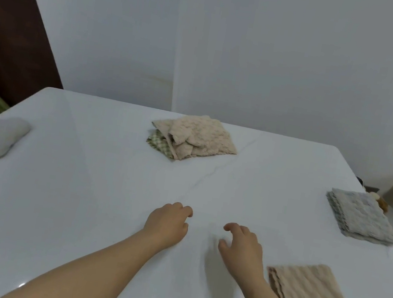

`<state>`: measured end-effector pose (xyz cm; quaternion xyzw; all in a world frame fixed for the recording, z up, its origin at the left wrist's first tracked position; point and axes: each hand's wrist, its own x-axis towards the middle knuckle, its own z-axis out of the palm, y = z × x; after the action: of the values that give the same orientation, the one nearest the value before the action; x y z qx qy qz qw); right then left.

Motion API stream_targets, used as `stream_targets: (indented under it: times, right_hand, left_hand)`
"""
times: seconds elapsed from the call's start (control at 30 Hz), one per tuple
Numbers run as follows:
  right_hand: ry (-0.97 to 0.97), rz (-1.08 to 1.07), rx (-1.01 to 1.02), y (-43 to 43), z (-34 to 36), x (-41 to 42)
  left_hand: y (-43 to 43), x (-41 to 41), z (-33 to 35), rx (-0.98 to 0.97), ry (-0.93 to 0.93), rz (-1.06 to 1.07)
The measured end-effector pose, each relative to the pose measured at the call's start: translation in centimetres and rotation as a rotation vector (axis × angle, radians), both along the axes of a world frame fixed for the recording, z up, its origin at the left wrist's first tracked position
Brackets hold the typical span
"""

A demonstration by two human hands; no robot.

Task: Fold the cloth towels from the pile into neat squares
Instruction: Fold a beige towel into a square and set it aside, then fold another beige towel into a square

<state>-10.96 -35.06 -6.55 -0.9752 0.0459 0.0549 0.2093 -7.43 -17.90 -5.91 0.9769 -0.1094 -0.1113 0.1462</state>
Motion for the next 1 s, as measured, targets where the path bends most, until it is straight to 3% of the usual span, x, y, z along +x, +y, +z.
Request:
stream_targets:
  times: [0.33, 0.7, 0.87, 1.0]
  right_hand:
    - [0.065, -0.018, 0.035, 8.6, 1.1, 10.5]
    - [0.077, -0.089, 0.043, 11.1, 0.8, 19.1]
    - [0.065, -0.126, 0.107, 11.1, 0.2, 20.7]
    - [0.066, -0.151, 0.182, 10.9, -0.4, 20.3]
  left_hand:
    - [9.4, 11.1, 2.5, 0.018, -0.034, 0.011]
    - [9.3, 23.5, 1.7, -0.008, -0.216, -0.129]
    - [8.5, 27.1, 0.6, 0.122, -0.119, -0.135]
    - [8.4, 28.4, 0.5, -0.016, -0.064, -0.049]
